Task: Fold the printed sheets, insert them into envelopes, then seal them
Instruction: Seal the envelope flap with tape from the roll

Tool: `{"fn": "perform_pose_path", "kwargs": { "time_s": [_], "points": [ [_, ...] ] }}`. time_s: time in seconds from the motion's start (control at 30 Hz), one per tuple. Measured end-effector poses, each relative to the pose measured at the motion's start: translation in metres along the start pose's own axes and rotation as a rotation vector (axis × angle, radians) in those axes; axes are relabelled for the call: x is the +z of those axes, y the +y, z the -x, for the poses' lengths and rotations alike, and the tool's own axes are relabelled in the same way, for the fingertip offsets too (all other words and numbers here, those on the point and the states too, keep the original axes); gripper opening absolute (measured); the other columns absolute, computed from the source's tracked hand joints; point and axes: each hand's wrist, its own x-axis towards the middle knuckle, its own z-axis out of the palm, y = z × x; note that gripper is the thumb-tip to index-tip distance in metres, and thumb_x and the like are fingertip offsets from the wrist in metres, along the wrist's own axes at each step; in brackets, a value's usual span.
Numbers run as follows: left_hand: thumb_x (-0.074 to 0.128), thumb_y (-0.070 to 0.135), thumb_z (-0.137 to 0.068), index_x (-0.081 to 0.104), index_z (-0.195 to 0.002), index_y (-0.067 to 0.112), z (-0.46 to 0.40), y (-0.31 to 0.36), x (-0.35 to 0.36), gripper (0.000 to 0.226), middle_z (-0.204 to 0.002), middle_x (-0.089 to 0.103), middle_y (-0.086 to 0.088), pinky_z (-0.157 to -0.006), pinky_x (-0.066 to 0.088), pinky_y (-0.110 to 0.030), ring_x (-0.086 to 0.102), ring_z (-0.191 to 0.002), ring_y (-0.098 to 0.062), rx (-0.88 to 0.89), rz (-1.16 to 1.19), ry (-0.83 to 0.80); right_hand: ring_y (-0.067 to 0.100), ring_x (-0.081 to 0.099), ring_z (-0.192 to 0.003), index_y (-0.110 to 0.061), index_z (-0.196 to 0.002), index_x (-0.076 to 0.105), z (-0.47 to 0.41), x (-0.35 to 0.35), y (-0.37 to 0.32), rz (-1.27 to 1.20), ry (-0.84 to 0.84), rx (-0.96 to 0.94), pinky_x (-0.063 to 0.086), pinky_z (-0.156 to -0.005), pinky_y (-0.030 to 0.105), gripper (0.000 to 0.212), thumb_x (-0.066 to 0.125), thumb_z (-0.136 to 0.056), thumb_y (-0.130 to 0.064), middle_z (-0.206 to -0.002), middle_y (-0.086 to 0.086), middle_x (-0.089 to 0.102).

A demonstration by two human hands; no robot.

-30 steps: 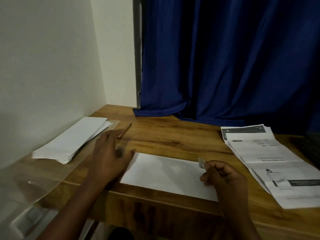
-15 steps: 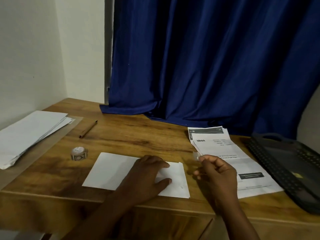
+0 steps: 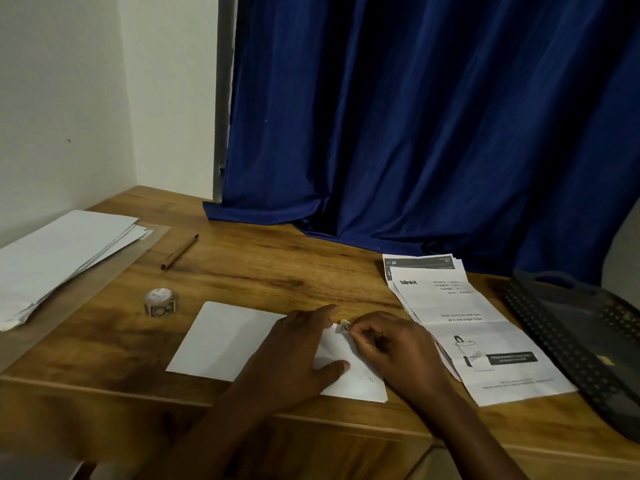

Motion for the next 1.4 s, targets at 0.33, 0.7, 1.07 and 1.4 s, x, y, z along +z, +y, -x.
{"fn": "perform_pose_path", "kwargs": {
  "time_s": [0.33, 0.7, 1.07, 1.4],
  "points": [
    [0.053, 0.069, -0.088, 0.039, -0.133, 0.038, 0.002, 0.001, 0.001, 0.057, -0.140, 0.046, 0.013, -0.101, 0.032, -0.020, 0.040, -0.125, -0.005, 0.088, -0.057, 0.076, -0.003, 0.064, -0.085, -0.033, -0.098, 0.074, 0.006, 0.007, 0.006, 0.009, -0.067, -0.028, 0.054, -0.067, 0.027, 0.008, 0.068, -0.093, -0.034, -0.096, -0.022, 0.072],
    [0.048, 0.066, -0.090, 0.063, -0.122, 0.035, 0.003, 0.006, -0.002, 0.047, -0.134, 0.053, 0.018, -0.105, 0.030, -0.019, 0.042, -0.125, -0.003, 0.112, -0.073, 0.065, -0.006, 0.060, -0.106, -0.036, -0.099, 0.077, 0.011, 0.009, 0.012, -0.104, -0.118, -0.009, 0.054, -0.083, 0.024, 0.012, 0.069, -0.090, -0.040, -0.108, -0.026, 0.070],
    [0.051, 0.062, -0.092, 0.064, -0.123, 0.035, 0.005, 0.012, -0.003, 0.044, -0.141, 0.052, 0.015, -0.110, 0.032, -0.024, 0.040, -0.131, -0.005, 0.084, -0.065, 0.051, 0.001, 0.063, -0.109, -0.028, -0.102, 0.081, 0.015, 0.010, 0.013, -0.182, -0.115, 0.030, 0.057, -0.083, 0.033, 0.020, 0.071, -0.087, -0.034, -0.114, -0.017, 0.070],
    [0.053, 0.062, -0.093, 0.060, -0.125, 0.040, 0.006, 0.012, -0.004, 0.040, -0.147, 0.043, 0.016, -0.108, 0.032, -0.023, 0.036, -0.134, -0.005, 0.044, -0.050, 0.017, 0.005, 0.045, -0.132, -0.044, -0.126, 0.066, 0.012, 0.010, 0.013, -0.038, -0.213, 0.060, 0.045, -0.104, 0.036, 0.037, 0.051, -0.093, -0.047, -0.142, -0.014, 0.053]
  ]
}}
